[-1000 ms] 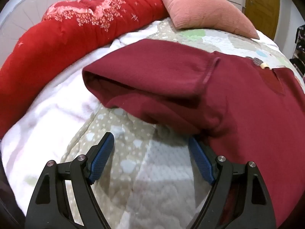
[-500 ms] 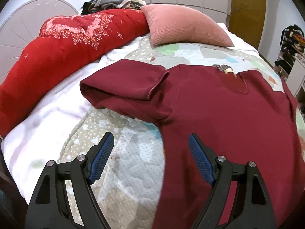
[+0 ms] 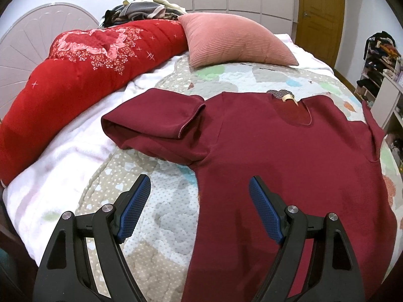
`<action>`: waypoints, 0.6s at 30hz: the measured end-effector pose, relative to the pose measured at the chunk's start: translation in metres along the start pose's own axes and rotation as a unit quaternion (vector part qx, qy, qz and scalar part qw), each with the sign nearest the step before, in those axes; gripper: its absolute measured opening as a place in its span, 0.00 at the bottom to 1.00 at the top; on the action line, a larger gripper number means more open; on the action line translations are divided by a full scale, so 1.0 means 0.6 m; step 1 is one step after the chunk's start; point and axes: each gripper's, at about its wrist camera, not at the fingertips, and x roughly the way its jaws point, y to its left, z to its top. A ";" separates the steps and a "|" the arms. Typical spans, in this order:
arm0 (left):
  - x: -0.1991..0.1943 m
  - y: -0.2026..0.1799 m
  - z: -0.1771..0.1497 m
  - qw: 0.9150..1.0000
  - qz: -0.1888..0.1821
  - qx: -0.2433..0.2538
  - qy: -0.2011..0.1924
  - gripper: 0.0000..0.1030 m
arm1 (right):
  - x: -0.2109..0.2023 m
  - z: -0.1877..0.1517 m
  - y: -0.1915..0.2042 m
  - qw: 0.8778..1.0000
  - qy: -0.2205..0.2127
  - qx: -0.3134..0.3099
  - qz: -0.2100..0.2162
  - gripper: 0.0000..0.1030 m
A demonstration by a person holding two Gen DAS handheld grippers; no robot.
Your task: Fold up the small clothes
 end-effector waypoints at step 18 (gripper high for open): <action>0.047 0.004 -0.007 1.000 -0.002 0.004 0.022 0.79 | 0.097 0.009 0.027 1.000 0.018 -0.003 -0.018 1.00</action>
